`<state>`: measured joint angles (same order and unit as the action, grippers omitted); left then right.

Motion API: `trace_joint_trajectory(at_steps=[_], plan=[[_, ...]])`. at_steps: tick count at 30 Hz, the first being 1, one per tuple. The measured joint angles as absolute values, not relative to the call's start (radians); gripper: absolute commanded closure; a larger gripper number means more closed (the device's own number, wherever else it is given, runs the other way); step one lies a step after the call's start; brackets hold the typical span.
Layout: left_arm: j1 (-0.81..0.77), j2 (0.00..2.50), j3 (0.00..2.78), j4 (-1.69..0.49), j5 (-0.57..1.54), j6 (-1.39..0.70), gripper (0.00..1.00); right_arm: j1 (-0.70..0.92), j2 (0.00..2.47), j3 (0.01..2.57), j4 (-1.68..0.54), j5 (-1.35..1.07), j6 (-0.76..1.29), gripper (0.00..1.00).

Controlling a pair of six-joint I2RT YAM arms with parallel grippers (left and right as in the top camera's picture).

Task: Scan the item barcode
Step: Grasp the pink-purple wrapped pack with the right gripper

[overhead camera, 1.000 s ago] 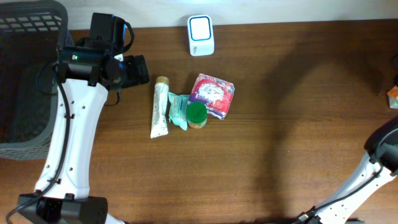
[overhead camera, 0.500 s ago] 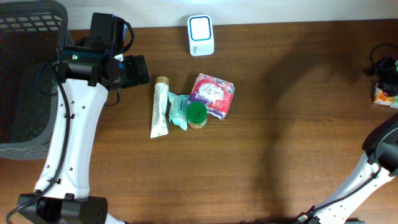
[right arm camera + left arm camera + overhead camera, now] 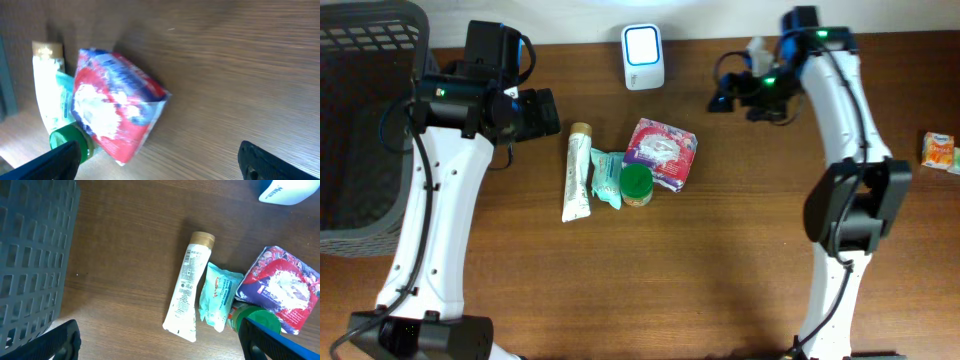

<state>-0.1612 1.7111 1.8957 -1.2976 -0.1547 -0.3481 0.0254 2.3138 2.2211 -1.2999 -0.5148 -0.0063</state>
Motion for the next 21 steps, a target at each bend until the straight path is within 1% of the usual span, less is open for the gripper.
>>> trace_joint_trajectory(at_steps=[7, 9, 10, 13, 15, 17, 19, 21], plan=[[-0.161, 1.711, 1.896, -1.297, -0.155, -0.348, 0.01, 0.270, 2.314, 2.221, -1.301, -0.417, 0.043, 0.01], [-0.161, 1.711, 1.896, -1.298, -0.155, -0.348, 0.01, 0.306, 2.314, 2.221, -1.305, -0.361, 0.091, 0.01], [-0.161, 1.711, 1.896, -1.298, -0.155, -0.348, 0.01, 0.323, 2.314, 2.220, -1.313, -0.292, 0.155, 0.01], [-0.161, 1.711, 1.896, -1.298, -0.155, -0.348, 0.01, 0.321, 2.314, 2.198, -1.348, -0.197, 0.248, 0.01], [-0.161, 1.711, 1.896, -1.298, -0.155, -0.348, 0.01, 0.316, 2.314, 2.158, -1.377, -0.173, 0.265, 0.01], [-0.161, 1.711, 1.896, -1.296, -0.155, -0.348, 0.01, 0.315, 2.314, 2.094, -1.356, -0.164, 0.266, 0.01], [-0.161, 1.711, 1.896, -1.298, -0.155, -0.348, 0.01, 0.310, 2.315, 2.033, -1.312, -0.181, 0.266, 0.00], [-0.161, 1.711, 1.896, -1.297, -0.155, -0.348, 0.01, 0.292, 2.317, 2.004, -1.264, -0.256, 0.260, 0.02]])
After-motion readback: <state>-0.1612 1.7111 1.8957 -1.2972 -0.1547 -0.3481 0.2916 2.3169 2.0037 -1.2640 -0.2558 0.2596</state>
